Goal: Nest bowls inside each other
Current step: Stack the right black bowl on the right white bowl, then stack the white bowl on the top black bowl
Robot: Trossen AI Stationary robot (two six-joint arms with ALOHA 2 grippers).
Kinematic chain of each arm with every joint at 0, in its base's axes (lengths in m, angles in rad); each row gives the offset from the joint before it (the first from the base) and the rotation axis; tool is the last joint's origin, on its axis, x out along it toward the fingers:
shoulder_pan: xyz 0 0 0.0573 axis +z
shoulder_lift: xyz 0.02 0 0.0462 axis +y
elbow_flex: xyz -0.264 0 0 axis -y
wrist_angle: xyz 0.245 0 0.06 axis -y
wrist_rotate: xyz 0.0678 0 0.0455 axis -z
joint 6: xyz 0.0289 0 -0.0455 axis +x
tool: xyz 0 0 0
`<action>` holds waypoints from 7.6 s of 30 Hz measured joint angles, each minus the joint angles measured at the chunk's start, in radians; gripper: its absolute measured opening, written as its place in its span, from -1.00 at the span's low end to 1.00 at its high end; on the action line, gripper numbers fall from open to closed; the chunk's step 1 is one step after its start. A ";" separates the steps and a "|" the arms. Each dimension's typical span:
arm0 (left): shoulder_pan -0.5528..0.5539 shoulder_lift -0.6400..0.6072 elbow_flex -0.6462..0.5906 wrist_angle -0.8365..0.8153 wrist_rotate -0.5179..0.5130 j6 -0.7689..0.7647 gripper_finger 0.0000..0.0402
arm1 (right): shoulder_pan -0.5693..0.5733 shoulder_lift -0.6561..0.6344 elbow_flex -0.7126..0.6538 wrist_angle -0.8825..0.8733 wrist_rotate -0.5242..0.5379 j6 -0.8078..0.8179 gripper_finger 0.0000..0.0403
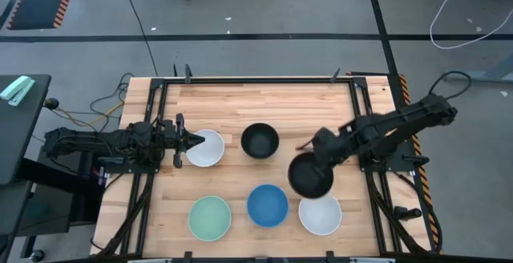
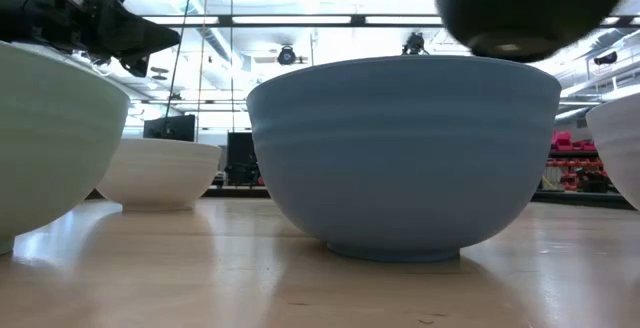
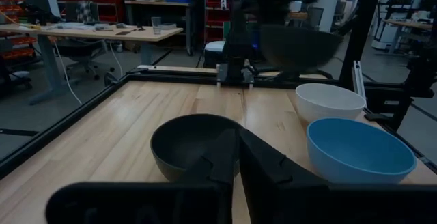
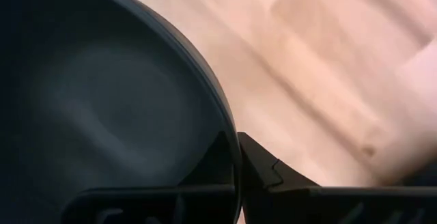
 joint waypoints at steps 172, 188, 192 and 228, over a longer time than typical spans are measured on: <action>0.040 0.765 0.614 -1.179 0.048 -0.530 -0.86 | -0.029 0.014 -0.252 0.278 0.118 -0.246 -0.48; 0.415 0.811 0.614 -1.068 0.151 -0.298 -0.78 | -0.029 0.014 -0.252 0.309 0.145 -0.277 -0.48; 0.423 0.855 0.614 -1.051 0.169 -0.282 -0.72 | -0.029 0.014 -0.252 0.312 0.145 -0.287 -0.48; 0.472 1.144 0.886 -1.227 0.075 -0.198 -0.55 | -0.026 0.014 -0.252 0.311 0.164 -0.294 -0.48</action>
